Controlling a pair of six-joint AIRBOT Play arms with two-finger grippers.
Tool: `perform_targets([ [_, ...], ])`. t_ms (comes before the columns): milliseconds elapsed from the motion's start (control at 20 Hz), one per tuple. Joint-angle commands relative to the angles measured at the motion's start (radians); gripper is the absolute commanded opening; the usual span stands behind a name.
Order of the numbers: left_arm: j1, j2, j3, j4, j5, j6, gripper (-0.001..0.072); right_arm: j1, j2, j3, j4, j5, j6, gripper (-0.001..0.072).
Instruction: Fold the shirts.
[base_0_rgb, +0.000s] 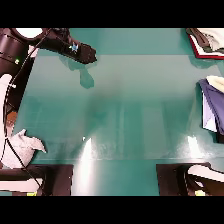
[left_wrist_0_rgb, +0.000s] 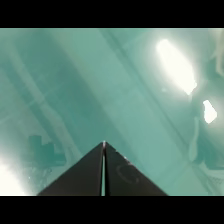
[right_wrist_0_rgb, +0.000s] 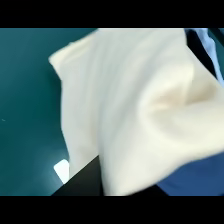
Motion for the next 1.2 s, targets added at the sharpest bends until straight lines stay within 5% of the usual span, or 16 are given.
perform_targets([
  [0,0.000,0.000,0.000,0.000,-0.013,0.015,0.0024,0.000,0.054,-0.144,-0.260,0.062,0.054,0.0114],
  [100,0.000,0.000,0.000,0.000,-0.013,0.015,0.0024,0.000,0.056,-0.200,-0.380,0.086,0.054,0.0482],
  [150,0.000,0.000,0.000,0.000,-0.013,0.015,0.0024,0.000,0.056,-0.219,-0.438,0.095,0.056,0.0605],
  [250,0.000,0.000,0.000,-0.001,-0.013,0.014,0.0024,0.000,0.056,-0.225,-0.465,0.105,0.097,0.0610],
  [500,0.000,0.000,0.000,-0.001,-0.006,0.014,0.0024,0.096,0.056,-0.208,-0.135,0.148,0.112,0.0554],
  [650,0.000,0.000,0.000,0.000,-0.006,0.014,0.0024,0.237,0.056,-0.209,0.006,0.158,0.092,0.0066],
  [700,0.000,0.000,0.000,0.000,-0.011,0.014,0.0025,0.295,0.056,-0.209,0.002,0.157,0.091,0.0016],
  [1150,0.000,0.000,0.000,-0.002,0.011,0.014,0.0024,0.708,0.056,-0.209,0.000,0.154,0.076,0.0017],
])
